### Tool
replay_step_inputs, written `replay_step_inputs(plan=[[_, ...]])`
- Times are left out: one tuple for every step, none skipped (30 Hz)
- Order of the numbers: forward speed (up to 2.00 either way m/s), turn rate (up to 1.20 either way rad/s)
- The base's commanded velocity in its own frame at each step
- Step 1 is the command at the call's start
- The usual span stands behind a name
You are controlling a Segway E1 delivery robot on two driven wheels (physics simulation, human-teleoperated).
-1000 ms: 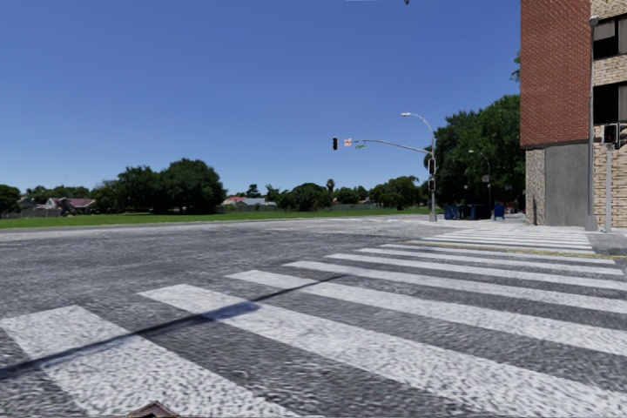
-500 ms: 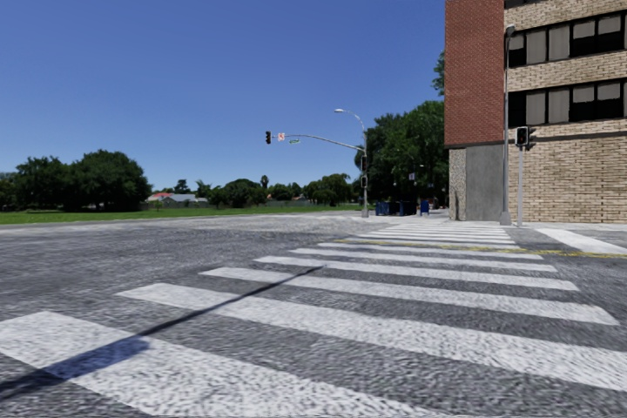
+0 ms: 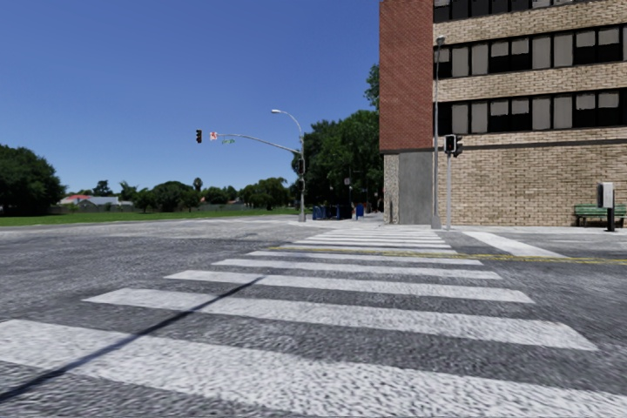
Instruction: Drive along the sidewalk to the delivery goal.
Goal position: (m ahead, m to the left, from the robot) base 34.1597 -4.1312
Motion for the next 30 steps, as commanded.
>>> replay_step_inputs(plan=[[1.35, -0.48], [1.35, -0.48], [1.36, -0.47], [1.36, -0.47], [1.36, -0.47], [1.36, -0.47], [1.36, -0.47], [1.36, -0.47], [1.36, -0.47], [1.36, -0.46], [1.4, -0.44], [1.64, -0.41], [1.85, -0.39], [1.93, -0.21], [1.93, -0.19], [1.93, -0.19], [1.93, -0.13], [1.93, -0.02], [1.93, 0.0], [1.93, 0.0], [1.93, 0.0], [1.93, 0.0], [1.94, 0.0], [1.94, 0.0], [1.95, 0.0], [1.95, 0.0], [1.96, 0.0], [1.96, 0.0], [1.96, 0.0], [1.97, 0.0]])
